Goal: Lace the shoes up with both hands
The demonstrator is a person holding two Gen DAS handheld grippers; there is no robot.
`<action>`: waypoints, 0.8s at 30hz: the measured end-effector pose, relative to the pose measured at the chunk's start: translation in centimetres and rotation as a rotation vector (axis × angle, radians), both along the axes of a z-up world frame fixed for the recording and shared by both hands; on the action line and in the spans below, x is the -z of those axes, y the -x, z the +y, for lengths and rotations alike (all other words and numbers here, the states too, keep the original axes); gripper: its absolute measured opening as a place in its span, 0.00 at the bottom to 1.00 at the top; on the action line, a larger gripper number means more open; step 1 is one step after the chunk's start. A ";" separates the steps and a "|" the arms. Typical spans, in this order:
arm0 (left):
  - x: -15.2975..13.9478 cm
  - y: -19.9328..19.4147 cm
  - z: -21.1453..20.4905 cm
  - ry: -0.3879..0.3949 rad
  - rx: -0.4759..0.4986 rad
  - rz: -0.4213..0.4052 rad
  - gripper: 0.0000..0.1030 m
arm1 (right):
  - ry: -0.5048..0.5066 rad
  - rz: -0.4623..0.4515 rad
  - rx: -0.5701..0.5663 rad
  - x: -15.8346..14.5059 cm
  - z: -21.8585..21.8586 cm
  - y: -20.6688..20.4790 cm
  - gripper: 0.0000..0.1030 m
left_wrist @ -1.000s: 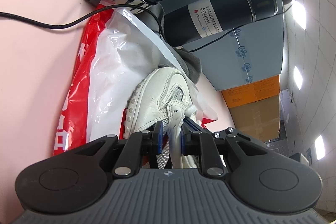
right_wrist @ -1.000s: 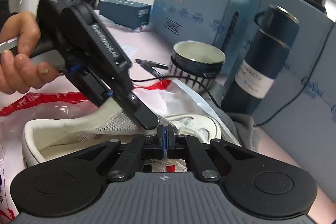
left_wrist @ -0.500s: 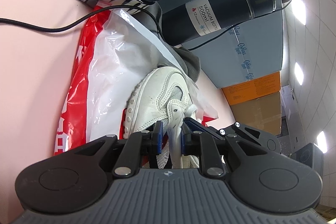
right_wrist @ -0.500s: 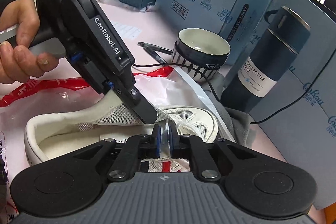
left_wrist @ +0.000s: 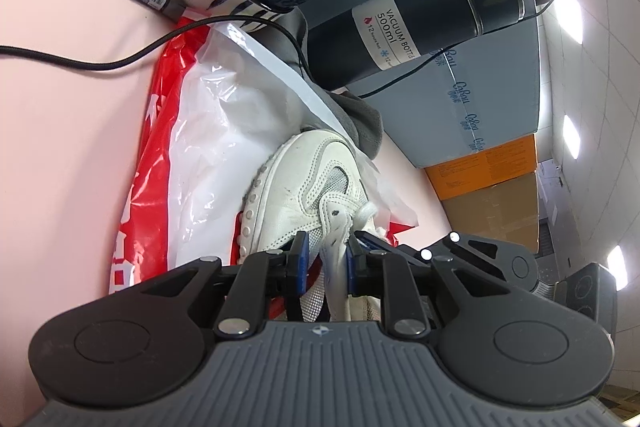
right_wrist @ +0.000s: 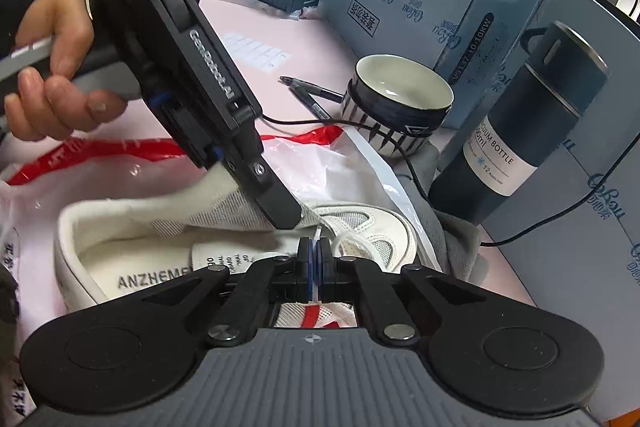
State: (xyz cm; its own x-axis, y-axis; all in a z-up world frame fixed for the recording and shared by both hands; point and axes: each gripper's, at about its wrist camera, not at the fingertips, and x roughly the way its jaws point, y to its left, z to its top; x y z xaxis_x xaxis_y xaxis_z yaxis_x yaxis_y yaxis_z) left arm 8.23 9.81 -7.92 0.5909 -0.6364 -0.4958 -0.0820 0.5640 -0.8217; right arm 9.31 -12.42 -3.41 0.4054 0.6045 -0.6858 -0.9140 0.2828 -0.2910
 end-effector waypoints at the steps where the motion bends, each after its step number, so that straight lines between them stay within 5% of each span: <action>1: 0.0 0.0 0.0 -0.003 0.000 0.000 0.16 | -0.008 -0.006 -0.005 0.2 -0.1 0.0 0.02; 24: 0.8 -0.5 0.8 0.032 0.016 0.026 0.16 | -0.252 0.025 -0.080 3.0 -3.7 -1.1 0.02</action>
